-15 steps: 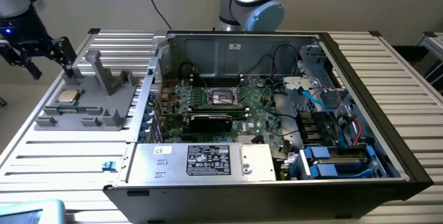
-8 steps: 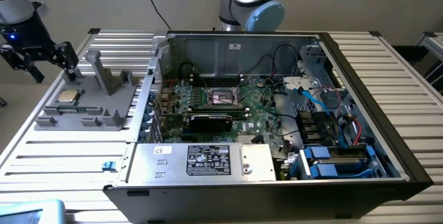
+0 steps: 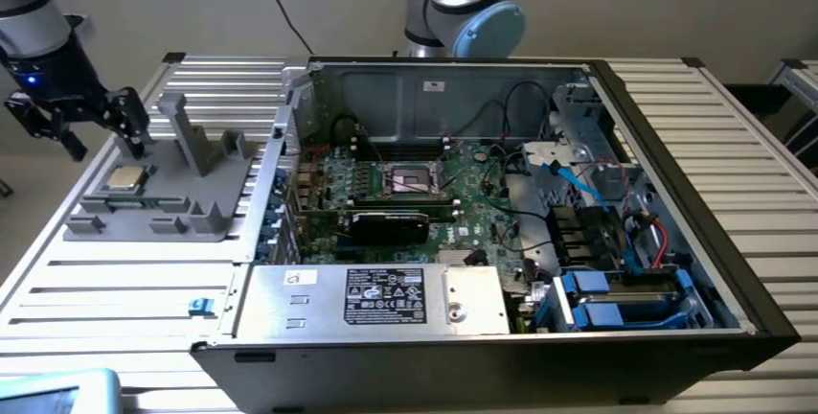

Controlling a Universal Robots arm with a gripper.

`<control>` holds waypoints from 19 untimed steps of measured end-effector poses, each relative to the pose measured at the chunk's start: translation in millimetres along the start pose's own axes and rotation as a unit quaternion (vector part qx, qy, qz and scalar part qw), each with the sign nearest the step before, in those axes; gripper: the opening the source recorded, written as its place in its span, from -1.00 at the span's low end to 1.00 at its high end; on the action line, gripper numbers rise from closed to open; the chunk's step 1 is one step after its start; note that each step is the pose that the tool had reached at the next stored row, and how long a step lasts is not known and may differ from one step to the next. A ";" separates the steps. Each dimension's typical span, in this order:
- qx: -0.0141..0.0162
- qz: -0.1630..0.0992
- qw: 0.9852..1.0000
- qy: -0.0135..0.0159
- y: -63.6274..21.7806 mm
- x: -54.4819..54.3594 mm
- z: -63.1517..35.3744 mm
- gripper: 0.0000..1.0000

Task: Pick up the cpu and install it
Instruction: 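Pick up the cpu and move it towards the insertion slot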

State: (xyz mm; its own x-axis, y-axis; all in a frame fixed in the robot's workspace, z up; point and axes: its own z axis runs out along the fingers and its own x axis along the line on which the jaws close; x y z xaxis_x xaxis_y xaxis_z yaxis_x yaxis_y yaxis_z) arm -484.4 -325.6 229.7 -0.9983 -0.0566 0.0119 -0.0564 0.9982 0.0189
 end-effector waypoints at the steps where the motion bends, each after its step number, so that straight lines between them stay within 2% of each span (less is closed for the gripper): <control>1: 0.000 0.001 1.000 0.000 -0.2 0.0 1.8 0.68; 7: -0.001 0.004 1.000 0.000 -1.7 0.4 12.4 0.68; 11: -0.003 0.008 1.000 0.001 -2.2 0.3 18.4 0.68; 16: -0.009 0.011 1.000 0.005 -2.7 0.2 22.9 0.68; 19: -0.010 0.012 1.000 0.007 -2.9 -0.9 27.2 0.68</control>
State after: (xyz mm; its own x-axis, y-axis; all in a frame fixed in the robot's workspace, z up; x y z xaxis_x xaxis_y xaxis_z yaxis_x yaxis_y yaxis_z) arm -483.6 -328.0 202.4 -0.9991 -0.0334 0.0264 -0.0323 0.9987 0.0386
